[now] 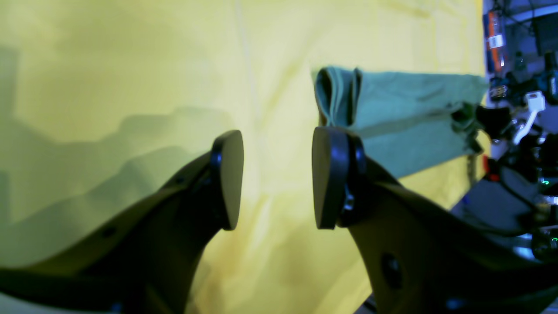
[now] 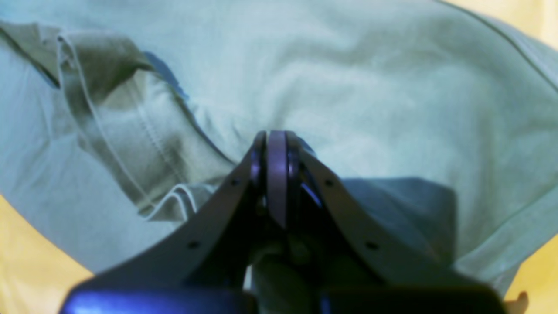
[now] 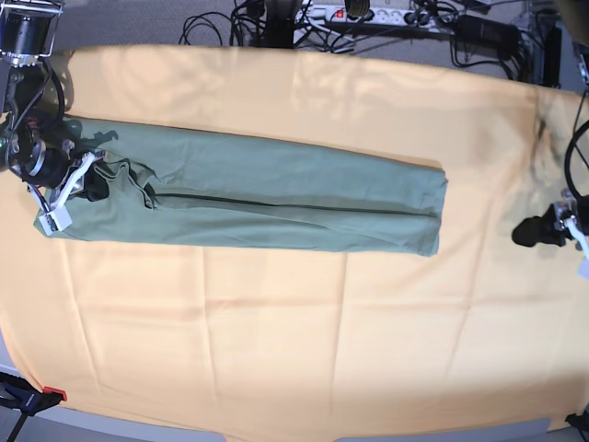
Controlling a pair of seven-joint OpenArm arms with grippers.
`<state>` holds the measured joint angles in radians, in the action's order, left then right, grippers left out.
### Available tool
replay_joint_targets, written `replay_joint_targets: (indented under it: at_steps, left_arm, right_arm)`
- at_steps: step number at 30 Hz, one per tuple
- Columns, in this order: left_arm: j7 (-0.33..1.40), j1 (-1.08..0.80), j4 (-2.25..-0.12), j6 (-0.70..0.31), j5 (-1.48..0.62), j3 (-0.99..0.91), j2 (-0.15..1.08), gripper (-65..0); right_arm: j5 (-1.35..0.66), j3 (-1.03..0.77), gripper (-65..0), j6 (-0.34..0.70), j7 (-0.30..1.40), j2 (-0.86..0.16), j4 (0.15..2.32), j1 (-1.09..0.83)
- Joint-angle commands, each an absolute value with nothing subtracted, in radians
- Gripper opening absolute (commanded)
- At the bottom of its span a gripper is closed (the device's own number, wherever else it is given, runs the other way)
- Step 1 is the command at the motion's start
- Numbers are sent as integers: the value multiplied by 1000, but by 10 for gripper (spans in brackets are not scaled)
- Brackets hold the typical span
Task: Fold the T-shirt properly
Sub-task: 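Move the right gripper to the shirt end and the left gripper aside, then grasp the folded strip's end with the left gripper and lift it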
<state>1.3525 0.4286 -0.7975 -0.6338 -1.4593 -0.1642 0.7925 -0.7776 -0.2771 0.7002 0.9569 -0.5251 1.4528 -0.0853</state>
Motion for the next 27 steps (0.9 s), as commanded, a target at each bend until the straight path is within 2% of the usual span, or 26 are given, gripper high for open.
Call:
replay_joint_targets:
  at_steps: [1, 8, 11, 15, 27]
  left_arm:
    - [1347, 443, -810, -635, -1484, -170, 791, -368]
    - [1346, 432, -810, -637, -1484, -155, 660, -363]
    - [1330, 432, -810, -680, -1433, -155, 627, -363]
    - [1329, 432, -810, -679, -1410, -153, 597, -363]
    - [1332, 432, -810, -659, -1480, 90, 557, -364]
  right_arm:
    - [-757, -282, -650, 698, 976, -543, 1462, -78]
    - [-757, -282, -650, 698, 979, -544, 1462, -75]
    - [-758, -282, -650, 698, 980, -544, 1462, -74]
    - [-758, -282, -650, 698, 979, -544, 1462, -74]
    - [-758, -282, -650, 698, 979, -543, 1462, -72]
